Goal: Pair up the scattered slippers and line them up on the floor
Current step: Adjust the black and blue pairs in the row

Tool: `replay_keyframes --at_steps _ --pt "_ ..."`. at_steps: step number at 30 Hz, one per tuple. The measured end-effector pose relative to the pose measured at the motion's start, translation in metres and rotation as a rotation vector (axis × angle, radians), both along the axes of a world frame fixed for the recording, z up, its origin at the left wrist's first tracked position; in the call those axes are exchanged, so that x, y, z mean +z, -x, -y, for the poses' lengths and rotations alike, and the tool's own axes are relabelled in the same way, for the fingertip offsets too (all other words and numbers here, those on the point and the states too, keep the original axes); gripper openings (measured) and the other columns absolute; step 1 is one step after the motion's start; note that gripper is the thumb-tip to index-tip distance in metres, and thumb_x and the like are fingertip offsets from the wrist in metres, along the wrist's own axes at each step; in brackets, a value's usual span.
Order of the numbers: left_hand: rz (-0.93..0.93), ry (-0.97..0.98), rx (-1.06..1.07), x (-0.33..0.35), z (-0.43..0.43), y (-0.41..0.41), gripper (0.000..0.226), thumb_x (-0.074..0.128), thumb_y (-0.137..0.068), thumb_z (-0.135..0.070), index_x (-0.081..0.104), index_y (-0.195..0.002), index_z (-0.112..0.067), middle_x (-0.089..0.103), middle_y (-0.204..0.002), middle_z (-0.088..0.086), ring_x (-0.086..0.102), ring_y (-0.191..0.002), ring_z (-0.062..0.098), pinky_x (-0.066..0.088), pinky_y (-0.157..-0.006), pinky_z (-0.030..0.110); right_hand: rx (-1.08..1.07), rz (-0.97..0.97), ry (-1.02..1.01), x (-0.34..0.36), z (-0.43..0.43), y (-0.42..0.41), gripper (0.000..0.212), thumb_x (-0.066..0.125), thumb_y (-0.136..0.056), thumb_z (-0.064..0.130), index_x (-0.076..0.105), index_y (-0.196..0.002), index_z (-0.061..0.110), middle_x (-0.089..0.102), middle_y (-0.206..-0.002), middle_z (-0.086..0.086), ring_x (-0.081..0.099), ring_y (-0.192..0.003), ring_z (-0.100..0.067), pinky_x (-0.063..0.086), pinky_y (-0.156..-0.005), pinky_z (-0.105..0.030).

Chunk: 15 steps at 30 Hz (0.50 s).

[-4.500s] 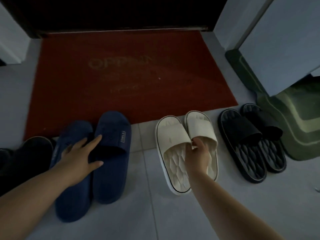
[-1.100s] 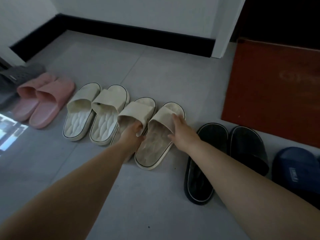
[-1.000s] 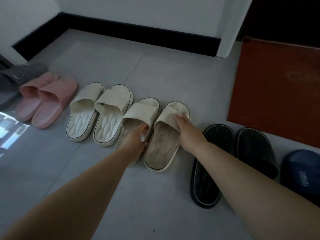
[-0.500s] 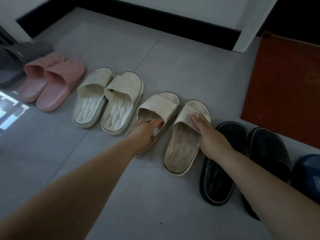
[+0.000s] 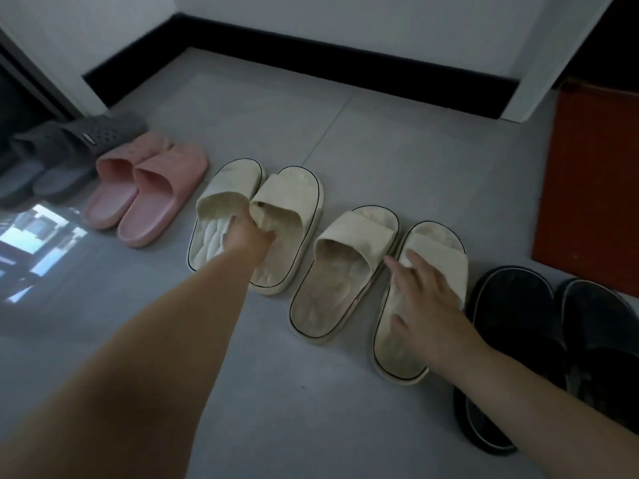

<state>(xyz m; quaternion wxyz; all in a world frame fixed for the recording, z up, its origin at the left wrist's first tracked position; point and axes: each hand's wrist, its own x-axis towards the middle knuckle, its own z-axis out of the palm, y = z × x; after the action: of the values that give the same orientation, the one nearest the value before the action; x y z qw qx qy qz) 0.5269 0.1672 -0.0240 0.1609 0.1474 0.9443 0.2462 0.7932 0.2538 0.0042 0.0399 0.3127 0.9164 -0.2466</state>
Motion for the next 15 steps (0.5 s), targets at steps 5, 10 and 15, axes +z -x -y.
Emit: replay_keyframes --at_steps 5,10,15 --pt "0.024 0.013 -0.022 -0.015 0.003 0.028 0.067 0.063 -0.08 -0.034 0.03 -0.137 -0.024 0.046 -0.139 0.007 0.028 -0.138 0.03 0.021 -0.114 0.049 0.218 -0.029 -0.026 -0.004 0.029 0.025 0.077 0.047 -0.085 0.013 0.004 -0.146 0.032 -0.008 -0.156 0.004 -0.01 -0.138 -0.01 -0.004 -0.114 -0.033" --pt "-0.012 -0.059 -0.085 -0.027 0.009 0.045 0.065 0.067 -0.079 -0.027 0.036 -0.136 -0.024 0.051 -0.136 0.007 0.02 -0.142 0.028 0.011 -0.114 0.054 0.236 -0.051 0.016 -0.002 0.047 0.039 0.075 0.046 -0.084 0.015 0.008 -0.147 0.028 0.0 -0.156 0.0 -0.002 -0.141 -0.018 -0.001 -0.116 -0.032" --pt "-0.072 0.033 -0.183 -0.032 0.012 0.059 0.059 0.063 -0.08 -0.036 0.038 -0.132 -0.026 0.056 -0.131 0.009 0.029 -0.139 0.028 0.009 -0.113 0.057 0.214 -0.023 0.051 0.004 0.05 0.034 0.073 0.045 -0.087 0.017 0.005 -0.147 0.029 -0.002 -0.156 0.001 -0.003 -0.142 -0.018 0.001 -0.118 -0.033"
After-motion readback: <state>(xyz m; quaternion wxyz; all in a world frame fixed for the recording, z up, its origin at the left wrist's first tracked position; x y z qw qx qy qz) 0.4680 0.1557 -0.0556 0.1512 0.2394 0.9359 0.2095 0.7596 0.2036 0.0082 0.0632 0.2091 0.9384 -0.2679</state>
